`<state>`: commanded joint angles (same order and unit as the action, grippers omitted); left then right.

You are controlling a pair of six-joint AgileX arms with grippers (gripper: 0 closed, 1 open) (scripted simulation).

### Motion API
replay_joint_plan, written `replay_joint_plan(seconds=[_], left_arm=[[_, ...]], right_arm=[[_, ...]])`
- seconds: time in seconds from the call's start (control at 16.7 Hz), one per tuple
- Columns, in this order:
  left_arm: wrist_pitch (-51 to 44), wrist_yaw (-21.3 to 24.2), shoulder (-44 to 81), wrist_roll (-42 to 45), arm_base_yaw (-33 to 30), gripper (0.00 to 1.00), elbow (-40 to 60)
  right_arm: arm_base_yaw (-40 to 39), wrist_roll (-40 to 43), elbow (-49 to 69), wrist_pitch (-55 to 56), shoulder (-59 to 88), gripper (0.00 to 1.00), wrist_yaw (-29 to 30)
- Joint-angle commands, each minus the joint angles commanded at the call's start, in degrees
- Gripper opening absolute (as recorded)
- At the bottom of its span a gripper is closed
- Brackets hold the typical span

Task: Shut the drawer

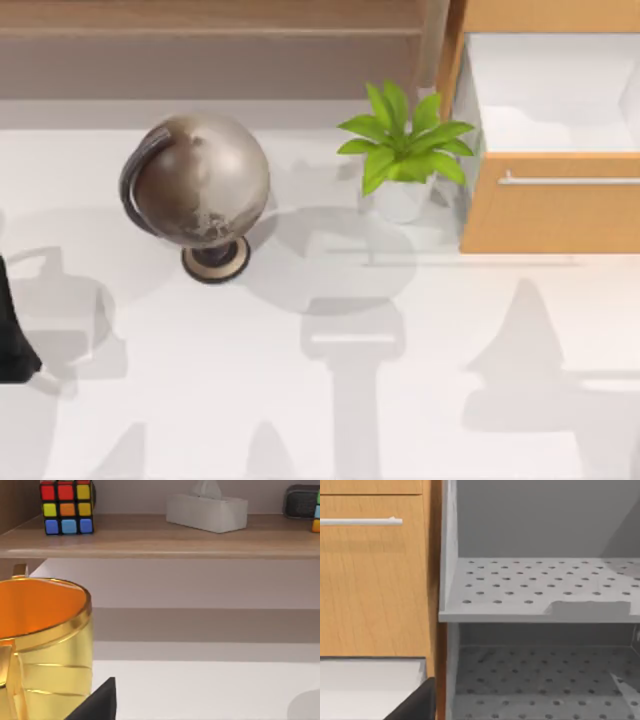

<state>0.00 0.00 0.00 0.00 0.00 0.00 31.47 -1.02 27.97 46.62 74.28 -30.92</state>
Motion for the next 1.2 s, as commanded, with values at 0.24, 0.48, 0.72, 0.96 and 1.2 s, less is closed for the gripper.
replay_joint_plan(seconds=[0.24,0.48,0.72,0.96,1.2], left_arm=[[0.00,0.00,0.00,0.00,0.00,1.00,0.00],[0.00,0.00,0.00,0.00,0.00,1.00,0.00],[0.00,0.00,0.00,0.00,0.00,1.00,0.00],[0.00,0.00,0.00,0.00,0.00,1.00,0.00],[0.00,0.00,0.00,0.00,0.00,1.00,0.00]], right_arm=[[-2.80,3.69,-2.32,3.39,1.04,1.00,3.36],[-12.03,16.04,-8.66,13.86,4.91,1.00,12.52],[-24.30,34.64,-15.10,27.33,11.99,1.00,24.33],[-36.07,56.65,-18.09,39.85,21.34,1.00,35.92],[-45.13,75.79,-17.89,49.65,30.74,1.00,45.55]])
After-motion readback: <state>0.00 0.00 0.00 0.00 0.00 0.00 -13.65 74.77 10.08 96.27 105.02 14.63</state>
